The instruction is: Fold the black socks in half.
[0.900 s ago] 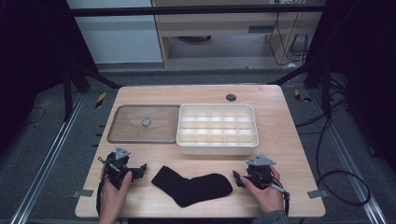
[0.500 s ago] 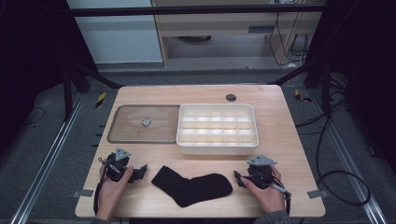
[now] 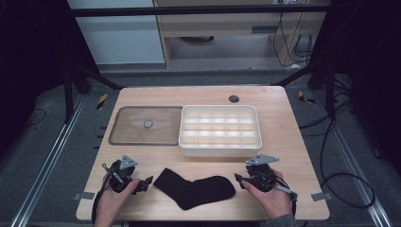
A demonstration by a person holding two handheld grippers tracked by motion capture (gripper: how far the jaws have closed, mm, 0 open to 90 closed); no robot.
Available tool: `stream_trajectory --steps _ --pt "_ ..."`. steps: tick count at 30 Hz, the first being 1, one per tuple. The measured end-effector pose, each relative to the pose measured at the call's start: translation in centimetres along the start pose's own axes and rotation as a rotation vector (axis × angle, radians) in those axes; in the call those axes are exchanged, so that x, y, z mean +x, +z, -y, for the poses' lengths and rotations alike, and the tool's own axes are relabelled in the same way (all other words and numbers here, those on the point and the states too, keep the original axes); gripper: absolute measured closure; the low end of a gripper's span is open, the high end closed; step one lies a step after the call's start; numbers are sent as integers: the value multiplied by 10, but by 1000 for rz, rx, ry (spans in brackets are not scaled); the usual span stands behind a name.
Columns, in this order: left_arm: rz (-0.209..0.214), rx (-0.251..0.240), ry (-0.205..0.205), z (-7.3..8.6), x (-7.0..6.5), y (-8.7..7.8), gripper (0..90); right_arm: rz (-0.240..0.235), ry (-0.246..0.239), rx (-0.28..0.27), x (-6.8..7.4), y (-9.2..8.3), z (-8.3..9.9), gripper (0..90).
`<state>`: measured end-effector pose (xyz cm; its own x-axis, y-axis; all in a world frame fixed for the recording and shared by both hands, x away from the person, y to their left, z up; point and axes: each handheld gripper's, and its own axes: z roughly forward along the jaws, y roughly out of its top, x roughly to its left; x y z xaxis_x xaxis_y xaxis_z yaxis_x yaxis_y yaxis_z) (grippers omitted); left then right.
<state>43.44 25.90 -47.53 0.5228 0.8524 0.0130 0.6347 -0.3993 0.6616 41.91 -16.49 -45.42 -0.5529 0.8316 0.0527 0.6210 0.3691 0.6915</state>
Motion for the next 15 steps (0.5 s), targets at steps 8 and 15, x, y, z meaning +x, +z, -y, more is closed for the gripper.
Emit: stream_trajectory --steps 8,15 --pt "31 72 55 -21 -22 -11 130 -61 -60 72 29 1 -12 596" --pt "49 124 94 -22 -36 -4 194 -54 -37 153 37 19 3 532"
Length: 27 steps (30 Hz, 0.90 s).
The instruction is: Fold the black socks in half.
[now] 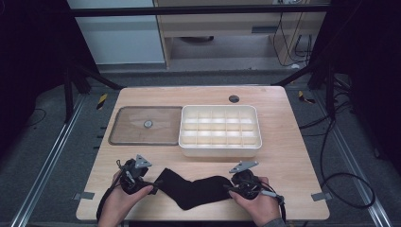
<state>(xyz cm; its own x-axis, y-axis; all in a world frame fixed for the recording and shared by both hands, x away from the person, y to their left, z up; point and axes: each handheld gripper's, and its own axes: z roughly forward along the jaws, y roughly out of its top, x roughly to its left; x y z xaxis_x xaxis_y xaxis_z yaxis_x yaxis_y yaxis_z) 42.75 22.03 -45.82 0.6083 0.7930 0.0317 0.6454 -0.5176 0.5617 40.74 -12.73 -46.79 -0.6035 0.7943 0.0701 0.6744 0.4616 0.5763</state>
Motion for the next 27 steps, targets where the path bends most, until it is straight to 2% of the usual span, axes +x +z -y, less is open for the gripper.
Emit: stream_trajectory --steps 5,11,14,15,16,18,20,26,27 --pt "1 14 9 -3 -5 6 209 -11 -9 26 6 5 -1 524" --pt "-1 30 27 -5 -10 10 229 21 -52 65 13 16 1 571" --pt "-4 42 24 -6 -7 12 243 26 -71 70 15 16 0 648" --pt "-7 43 24 -6 -6 12 290 26 -92 73 16 16 0 707" --pt "-5 48 24 -6 -6 13 296 23 -95 75 17 16 -1 734" --pt "-4 51 27 -7 -6 14 309 21 -99 78 18 16 -1 747" --pt "-1 69 26 -7 -4 18 350 29 -125 82 19 16 -2 760" --pt "27 79 21 -7 -3 22 400 39 -130 80 20 17 -2 758" --pt "28 82 31 -8 -3 21 414 40 -135 81 20 16 -2 758"
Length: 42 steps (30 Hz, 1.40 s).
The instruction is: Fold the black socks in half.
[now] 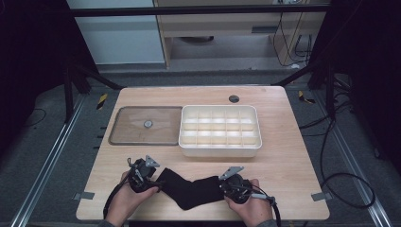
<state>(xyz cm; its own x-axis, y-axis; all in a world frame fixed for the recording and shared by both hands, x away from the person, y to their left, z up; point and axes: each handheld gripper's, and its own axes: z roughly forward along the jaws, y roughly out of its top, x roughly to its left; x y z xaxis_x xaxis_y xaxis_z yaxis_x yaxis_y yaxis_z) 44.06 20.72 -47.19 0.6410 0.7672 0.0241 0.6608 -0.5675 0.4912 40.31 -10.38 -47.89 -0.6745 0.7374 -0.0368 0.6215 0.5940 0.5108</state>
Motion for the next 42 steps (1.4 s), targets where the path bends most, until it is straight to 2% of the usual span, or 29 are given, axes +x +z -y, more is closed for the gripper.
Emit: stream_trajectory --steps 3,5,7,9,10,11,19,23,30,33,42 --pt "18 20 11 -2 -3 1 446 8 -6 2 1 0 -1 757" --pt "26 37 25 -5 -6 2 500 11 -10 4 1 1 -1 756" --pt "33 45 22 -6 -6 2 514 11 -11 4 1 1 -1 756" --pt "61 51 24 -9 -7 4 592 9 -13 5 1 1 -1 755" --pt "61 51 24 -9 -7 4 608 9 -13 5 1 1 -1 755" --pt "80 53 25 -10 -9 5 634 6 -16 6 0 1 -2 754" --pt "90 65 49 -11 -12 5 738 4 -17 8 -1 1 -2 754" --pt "98 52 39 -9 -12 5 773 1 -23 4 -1 1 -2 762" --pt "94 55 54 -10 -13 5 792 -10 -42 6 -2 1 -2 775" --pt "105 55 57 -9 -11 3 797 -16 -44 -1 -3 1 -1 775" --pt "100 45 49 -6 -5 -3 801 -48 -45 -19 -4 0 -1 781"
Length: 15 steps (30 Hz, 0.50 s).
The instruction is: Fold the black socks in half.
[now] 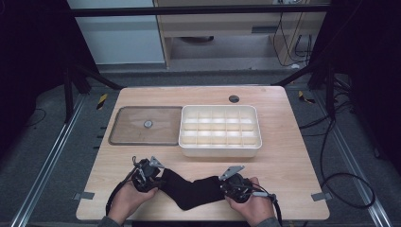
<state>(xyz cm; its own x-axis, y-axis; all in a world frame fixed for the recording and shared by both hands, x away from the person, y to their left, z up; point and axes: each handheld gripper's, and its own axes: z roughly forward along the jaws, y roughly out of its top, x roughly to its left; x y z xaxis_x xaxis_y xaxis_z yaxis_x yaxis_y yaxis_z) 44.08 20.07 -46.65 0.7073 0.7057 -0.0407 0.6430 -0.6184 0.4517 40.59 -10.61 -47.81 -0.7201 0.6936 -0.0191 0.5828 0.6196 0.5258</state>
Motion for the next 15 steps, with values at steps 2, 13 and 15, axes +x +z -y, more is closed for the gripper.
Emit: stream_trajectory --steps 2,13,15 --pt "3 -6 -7 0 1 -3 801 -4 -5 -2 0 1 -1 781" --pt "-31 -22 4 -6 8 -25 802 -21 -3 -22 3 5 -9 782" --pt "-34 -21 2 -7 9 -26 803 -22 -4 -24 5 4 -11 782"
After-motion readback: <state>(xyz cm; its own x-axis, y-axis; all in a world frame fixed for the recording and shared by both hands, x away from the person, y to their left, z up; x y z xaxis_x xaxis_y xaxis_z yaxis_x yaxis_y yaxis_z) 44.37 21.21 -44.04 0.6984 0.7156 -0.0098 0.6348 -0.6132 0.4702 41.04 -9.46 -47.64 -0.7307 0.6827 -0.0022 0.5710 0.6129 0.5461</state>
